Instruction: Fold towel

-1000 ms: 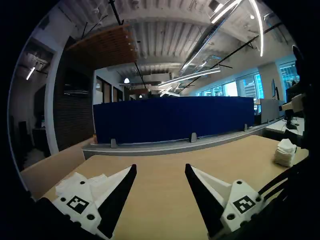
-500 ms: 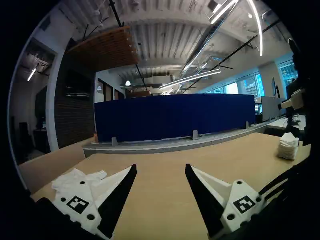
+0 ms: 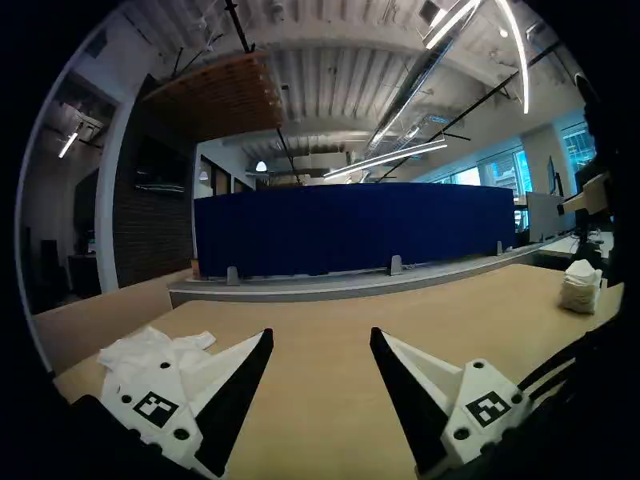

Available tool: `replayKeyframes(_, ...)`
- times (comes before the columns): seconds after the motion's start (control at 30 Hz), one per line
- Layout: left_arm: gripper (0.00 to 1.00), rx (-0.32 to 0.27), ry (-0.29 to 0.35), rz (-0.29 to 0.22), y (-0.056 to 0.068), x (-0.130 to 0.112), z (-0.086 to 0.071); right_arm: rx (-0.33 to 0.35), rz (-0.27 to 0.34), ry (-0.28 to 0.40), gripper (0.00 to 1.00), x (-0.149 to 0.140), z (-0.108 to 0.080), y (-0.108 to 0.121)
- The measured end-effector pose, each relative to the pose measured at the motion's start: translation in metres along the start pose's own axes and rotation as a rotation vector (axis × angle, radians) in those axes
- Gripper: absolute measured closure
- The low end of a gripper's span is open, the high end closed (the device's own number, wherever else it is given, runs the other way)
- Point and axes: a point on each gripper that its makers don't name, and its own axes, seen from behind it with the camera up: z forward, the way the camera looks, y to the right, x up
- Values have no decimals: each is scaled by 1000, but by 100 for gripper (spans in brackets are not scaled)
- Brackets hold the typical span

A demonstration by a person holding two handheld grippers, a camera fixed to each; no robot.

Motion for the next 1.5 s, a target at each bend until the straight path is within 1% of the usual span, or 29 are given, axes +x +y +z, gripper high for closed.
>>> replayKeyframes(0.1, 10, 3, -9, -7, -3, -8, 1, 4, -4, -5, 0, -4, 1, -4)
replayKeyframes(0.37, 11, 11, -18, -49, -10, -21, 4, 9, -17, -13, 0, -8, 2, -14)
replayKeyframes(0.47, 10, 15, -18, -57, -12, -23, 5, 12, -22, -17, 0, -9, 1, -16)
replayKeyframes(0.77, 11, 21, 0, -57, -12, -21, 5, 14, -21, -18, 0, -8, 1, -14)
replayKeyframes(0.9, 10, 20, 7, -53, -11, -21, 3, 10, -19, -10, 0, -7, 1, -10)
replayKeyframes(1.17, 10, 16, 9, -53, -11, -21, 4, -3, 9, 9, 0, -6, -1, 5)
replayKeyframes(1.5, 10, 16, 9, -53, -11, -22, 4, -19, 23, 61, 0, 8, -8, 28)
